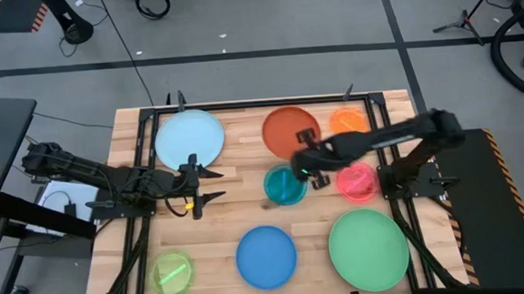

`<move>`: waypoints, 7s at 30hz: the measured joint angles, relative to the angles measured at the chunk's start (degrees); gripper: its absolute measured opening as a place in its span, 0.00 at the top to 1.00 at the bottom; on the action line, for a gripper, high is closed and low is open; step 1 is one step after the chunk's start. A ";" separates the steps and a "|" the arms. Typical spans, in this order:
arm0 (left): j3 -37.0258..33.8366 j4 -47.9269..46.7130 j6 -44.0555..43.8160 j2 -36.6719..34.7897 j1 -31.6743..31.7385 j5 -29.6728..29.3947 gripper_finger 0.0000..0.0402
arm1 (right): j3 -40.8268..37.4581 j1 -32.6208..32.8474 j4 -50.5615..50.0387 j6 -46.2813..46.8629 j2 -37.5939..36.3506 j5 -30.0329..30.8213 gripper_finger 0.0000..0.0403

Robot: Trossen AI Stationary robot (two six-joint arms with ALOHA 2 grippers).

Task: Stack plastic plates
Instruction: Stack the orange plate on top of the green plate, then stack the dark blue plate on top of the orange plate, then stack the stacked plates on top of the blue plate

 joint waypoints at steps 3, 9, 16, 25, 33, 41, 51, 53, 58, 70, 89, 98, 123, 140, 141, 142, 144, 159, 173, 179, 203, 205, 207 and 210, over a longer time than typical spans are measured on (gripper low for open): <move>0.00 0.00 0.04 0.00 0.00 0.00 0.39 | 0.00 7.19 -5.05 8.42 -5.13 2.49 0.97; 0.00 -0.02 0.00 0.00 0.00 0.00 0.39 | 0.00 23.36 -13.94 26.45 -11.17 4.10 0.97; 0.00 -0.02 0.02 0.02 0.00 0.00 0.39 | 0.42 42.04 -22.51 48.88 -9.32 0.61 0.97; 0.00 -0.01 0.02 0.02 0.00 -0.02 0.39 | 14.77 58.02 -36.51 68.62 3.38 -4.12 0.97; 0.00 -0.02 0.04 0.02 -0.02 -0.02 0.39 | 25.95 65.56 -36.45 77.25 11.49 -8.92 0.97; 0.00 -0.07 0.04 0.02 -0.02 -0.02 0.39 | 29.06 68.94 -36.43 89.17 18.36 -14.84 0.97; 0.00 -0.04 0.00 0.02 -0.02 -0.02 0.39 | 32.20 67.78 -34.28 96.16 27.35 -16.92 0.97; 0.00 -0.04 0.02 0.02 -0.02 -0.02 0.39 | 32.20 66.62 -34.46 96.18 28.74 -16.83 0.97; 0.00 -0.04 0.04 0.02 -0.02 -0.02 0.39 | 32.20 63.89 -33.16 92.11 32.91 -16.04 0.97; 0.00 -0.04 0.03 0.02 -0.02 -0.02 0.39 | 32.17 61.07 -30.03 87.16 40.38 -21.29 0.86; 0.00 -0.04 0.00 0.02 -0.02 -0.02 0.39 | 30.19 55.79 -15.37 58.33 30.87 6.14 0.48; 0.00 -0.33 0.00 0.02 -0.02 0.00 0.39 | 23.87 45.81 13.92 28.23 30.96 -0.22 0.49; 0.00 -0.31 0.01 0.02 -0.01 -0.01 0.39 | 4.34 31.87 37.06 12.25 30.94 -17.71 0.57; 0.01 -0.27 0.02 0.02 -0.01 -0.02 0.39 | 24.07 38.61 4.21 33.42 30.99 -5.13 0.97; 0.02 -0.27 0.02 0.02 -0.01 0.00 0.39 | 26.95 39.41 -0.48 37.78 30.94 -5.32 0.97; 0.02 -0.28 0.00 0.02 0.00 0.00 0.39 | 29.80 40.23 -5.29 41.88 30.94 -5.72 0.97; 0.02 -0.28 0.02 0.02 -0.02 -0.02 0.39 | 34.89 42.08 -13.93 50.13 30.94 -6.39 0.97; 0.02 -0.30 0.02 0.02 -0.01 0.00 0.39 | 35.27 59.03 -35.70 91.41 30.91 -9.45 0.97; 0.02 -0.32 0.01 0.02 0.00 -0.01 0.39 | 25.20 60.76 -26.20 93.59 30.93 -11.51 0.91; 0.02 -0.32 0.00 0.02 0.00 -0.02 0.39 | 28.97 59.19 -26.38 93.35 30.94 -19.64 0.73; 0.02 -0.31 0.00 0.02 0.00 0.00 0.39 | 23.10 67.58 -12.46 95.75 30.89 -18.05 0.54; 0.02 -0.31 0.02 0.02 0.00 0.00 0.39 | 21.02 67.70 -10.66 94.48 30.89 -18.15 0.54; 0.02 -0.31 0.00 0.02 -0.01 0.00 0.39 | 18.78 67.90 -8.39 93.76 30.89 -18.15 0.54; 0.02 -0.31 0.02 0.02 -0.02 0.00 0.39 | 16.15 68.24 -7.63 93.93 30.89 -18.46 0.54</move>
